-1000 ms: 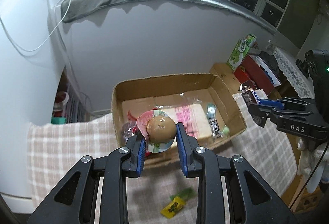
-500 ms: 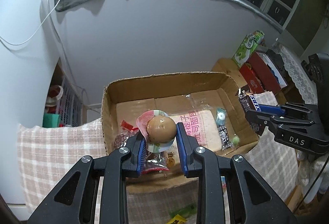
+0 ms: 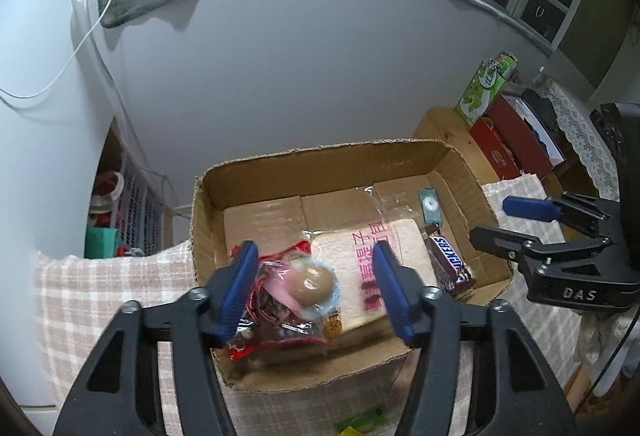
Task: Organize snacks
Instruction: 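Carry the egg chocolate with the left gripper into the box while the right drops the Snickers there, then move both open grippers back over the remaining candies on the table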
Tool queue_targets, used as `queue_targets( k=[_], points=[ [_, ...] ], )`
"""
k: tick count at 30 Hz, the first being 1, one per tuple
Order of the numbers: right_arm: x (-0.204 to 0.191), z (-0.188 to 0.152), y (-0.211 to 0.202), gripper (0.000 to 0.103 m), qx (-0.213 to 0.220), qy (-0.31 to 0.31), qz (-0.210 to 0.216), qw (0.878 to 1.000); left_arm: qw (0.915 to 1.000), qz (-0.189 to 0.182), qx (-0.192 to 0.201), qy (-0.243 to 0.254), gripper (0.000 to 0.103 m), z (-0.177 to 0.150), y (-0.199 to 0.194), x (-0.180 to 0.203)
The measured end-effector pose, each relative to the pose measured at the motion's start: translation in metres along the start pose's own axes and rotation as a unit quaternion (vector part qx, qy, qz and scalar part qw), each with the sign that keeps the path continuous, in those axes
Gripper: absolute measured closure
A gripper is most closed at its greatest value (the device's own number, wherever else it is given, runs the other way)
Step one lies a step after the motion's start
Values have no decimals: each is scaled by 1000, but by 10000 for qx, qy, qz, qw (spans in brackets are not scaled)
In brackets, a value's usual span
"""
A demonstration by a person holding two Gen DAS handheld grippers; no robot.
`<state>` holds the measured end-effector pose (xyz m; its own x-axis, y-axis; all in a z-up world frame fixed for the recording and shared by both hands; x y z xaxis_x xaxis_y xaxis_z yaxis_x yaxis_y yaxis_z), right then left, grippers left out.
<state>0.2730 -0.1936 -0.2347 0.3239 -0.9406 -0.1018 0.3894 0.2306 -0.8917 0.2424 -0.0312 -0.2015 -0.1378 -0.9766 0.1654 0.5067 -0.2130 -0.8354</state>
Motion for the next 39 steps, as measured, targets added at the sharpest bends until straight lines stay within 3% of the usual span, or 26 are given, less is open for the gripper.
queue_targets(
  k=[4, 6, 30, 39],
  points=[
    [0, 0, 0, 30, -14, -16, -116, 9999, 9999, 148, -66, 39, 32, -2, 2, -1],
    [1, 0, 0, 23, -16, -51, -197, 9998, 9998, 189, -68, 55, 32, -3, 2, -2],
    [3, -11, -25, 23, 149, 67, -204, 9997, 9996, 198, 179, -11, 32, -8, -27, -2],
    [4, -26, -37, 23, 213, 324, 37, 9992, 9995, 218, 222, -81, 32, -18, -40, -4]
  ],
)
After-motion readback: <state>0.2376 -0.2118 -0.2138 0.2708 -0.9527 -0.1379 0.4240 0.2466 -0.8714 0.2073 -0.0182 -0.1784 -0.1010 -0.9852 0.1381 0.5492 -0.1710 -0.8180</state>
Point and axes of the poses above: each gripper's, at about its wrist camera, not at the fingertips, and y roughly the way its jaws point, x to its right, z to its top, the point moved 4 cm from there along y, roughly the way its jaws point, and after that the axes turned 3 degrees about -y, right-handed, at the moved point
